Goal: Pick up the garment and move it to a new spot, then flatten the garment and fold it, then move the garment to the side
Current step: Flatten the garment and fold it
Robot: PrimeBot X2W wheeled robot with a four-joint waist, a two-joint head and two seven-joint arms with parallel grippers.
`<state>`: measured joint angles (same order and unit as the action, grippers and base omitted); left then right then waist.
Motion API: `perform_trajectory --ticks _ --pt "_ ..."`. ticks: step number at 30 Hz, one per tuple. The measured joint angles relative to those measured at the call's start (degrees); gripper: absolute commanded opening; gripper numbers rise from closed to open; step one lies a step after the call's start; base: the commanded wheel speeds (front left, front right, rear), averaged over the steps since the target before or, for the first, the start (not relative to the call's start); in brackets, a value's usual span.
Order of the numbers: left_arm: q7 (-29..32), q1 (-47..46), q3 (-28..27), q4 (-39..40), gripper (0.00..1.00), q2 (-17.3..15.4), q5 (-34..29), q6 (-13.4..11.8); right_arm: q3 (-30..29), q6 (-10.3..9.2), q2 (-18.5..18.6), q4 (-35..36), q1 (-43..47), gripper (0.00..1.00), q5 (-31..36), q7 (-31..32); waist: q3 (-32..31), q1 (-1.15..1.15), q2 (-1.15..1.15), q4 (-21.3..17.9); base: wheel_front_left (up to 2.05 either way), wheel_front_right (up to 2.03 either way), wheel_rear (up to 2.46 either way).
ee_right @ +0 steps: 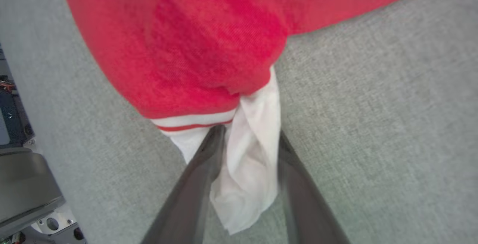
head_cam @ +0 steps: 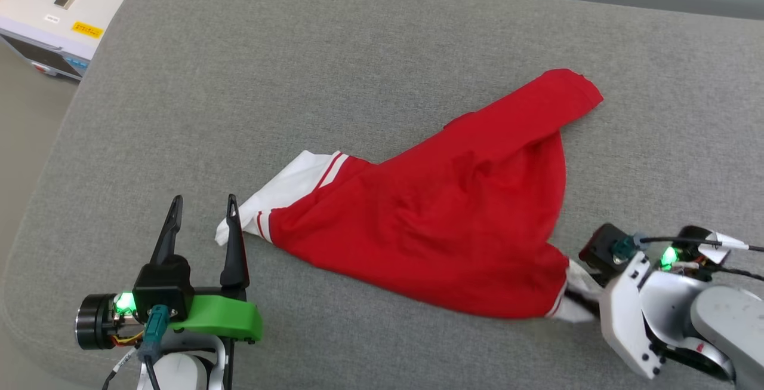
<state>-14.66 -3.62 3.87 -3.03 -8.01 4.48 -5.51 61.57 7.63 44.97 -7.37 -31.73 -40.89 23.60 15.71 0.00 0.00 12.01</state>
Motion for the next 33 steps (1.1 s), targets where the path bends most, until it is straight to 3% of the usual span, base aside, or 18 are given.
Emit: perform_trajectory --ticks 5,10,16,17,19,24,25,26,27,33 --pt "0.0 0.0 -0.7 -0.3 1.00 0.6 -0.5 0.7 -1.5 0.09 -2.4 -4.1 -2.8 0.00 0.0 -5.8 -0.6 0.00 0.00 -1.3 0.00 0.00 0.00" --pt "0.0 -0.1 -0.7 -0.3 1.00 1.1 -1.6 1.3 -6.6 -0.04 -1.4 -9.0 -7.4 0.00 0.2 -9.1 -1.2 0.00 0.00 -2.1 0.00 0.00 0.00" --pt "0.0 -0.4 -0.7 -0.3 1.00 1.7 -2.0 1.7 -11.0 -0.03 -0.2 -16.8 -9.3 0.00 -1.9 -9.8 -0.9 0.00 0.00 -1.7 0.00 0.00 0.00" --pt "0.0 -0.5 -0.7 -0.5 1.00 2.2 -2.0 1.8 -12.5 -0.03 0.8 -23.0 -9.2 0.00 -3.2 -9.8 -0.7 0.00 0.00 -1.1 0.00 0.00 0.00" --pt "0.0 -0.5 -0.7 -0.6 1.00 2.3 -2.0 1.8 -12.6 -0.03 1.2 -26.4 -8.3 0.00 -3.9 -9.7 -0.6 0.00 0.00 -0.7 0.00 0.00 0.00" --pt "0.0 -0.5 -1.0 -1.0 1.00 2.6 -2.1 2.0 -12.8 -0.09 0.4 -30.3 -6.3 0.00 -6.2 -11.3 -0.9 0.00 0.00 -0.2 0.00 0.00 0.00" --pt "0.0 -0.5 -1.1 -1.0 1.00 2.6 -2.2 2.0 -12.8 -0.09 0.1 -30.7 -6.2 0.24 -6.4 -12.1 -1.1 0.00 0.00 -0.2 0.00 0.00 0.00" --pt "0.0 -0.4 -1.2 -1.1 1.00 2.6 -2.2 2.0 -12.9 -0.09 -0.2 -31.1 -6.1 0.74 -6.5 -13.0 -1.4 0.00 0.00 -0.4 0.00 0.00 0.00" --pt "0.0 -0.4 -1.2 -1.1 1.00 2.6 -2.4 2.0 -12.9 -0.09 -0.5 -31.2 -6.0 1.00 -6.4 -14.0 -1.7 0.00 0.00 -0.5 0.00 0.00 0.00" --pt "0.0 0.3 -1.3 -1.2 1.00 2.6 -3.0 2.3 -15.5 -0.09 -1.2 -28.3 -5.5 1.00 -5.7 -21.2 -4.4 0.00 0.00 -1.4 0.00 0.00 0.00"
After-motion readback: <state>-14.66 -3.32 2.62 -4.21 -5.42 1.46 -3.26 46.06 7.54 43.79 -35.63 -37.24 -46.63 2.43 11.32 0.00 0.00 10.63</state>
